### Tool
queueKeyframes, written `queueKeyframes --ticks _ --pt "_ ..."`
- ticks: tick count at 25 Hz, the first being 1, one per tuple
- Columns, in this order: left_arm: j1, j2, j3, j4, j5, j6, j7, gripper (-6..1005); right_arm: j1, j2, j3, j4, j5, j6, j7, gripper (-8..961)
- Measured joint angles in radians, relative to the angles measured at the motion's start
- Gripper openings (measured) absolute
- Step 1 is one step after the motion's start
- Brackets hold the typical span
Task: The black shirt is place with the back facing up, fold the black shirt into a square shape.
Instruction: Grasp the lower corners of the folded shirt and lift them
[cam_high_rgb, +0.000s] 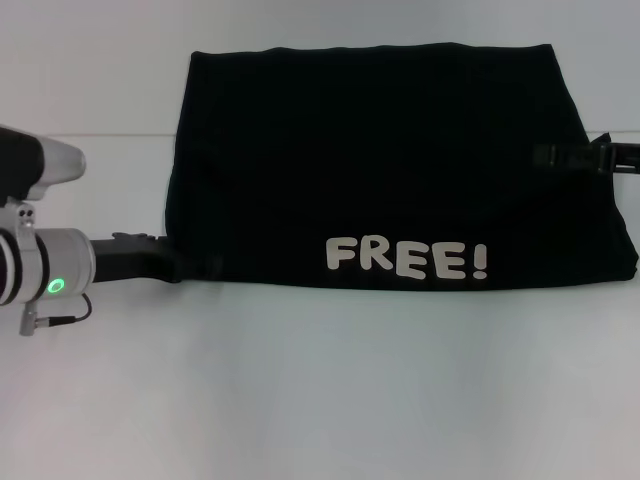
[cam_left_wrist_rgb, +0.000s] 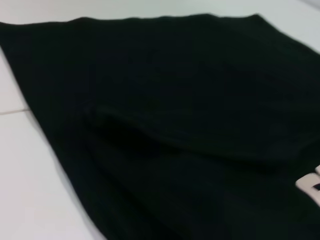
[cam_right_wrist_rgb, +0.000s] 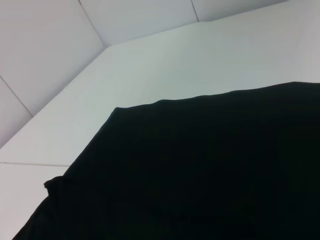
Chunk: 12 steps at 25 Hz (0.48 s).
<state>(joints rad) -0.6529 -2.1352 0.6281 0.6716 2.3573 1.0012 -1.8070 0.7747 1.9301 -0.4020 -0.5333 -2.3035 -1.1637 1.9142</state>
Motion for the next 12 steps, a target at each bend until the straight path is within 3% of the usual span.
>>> queueKeyframes --ticks 12 --pt "-0.01 0.0 0.043 -0.004 0.054 -0.005 -0.001 891 0.001 0.01 0.0 0.001 0.001 0.031 0.0 840"
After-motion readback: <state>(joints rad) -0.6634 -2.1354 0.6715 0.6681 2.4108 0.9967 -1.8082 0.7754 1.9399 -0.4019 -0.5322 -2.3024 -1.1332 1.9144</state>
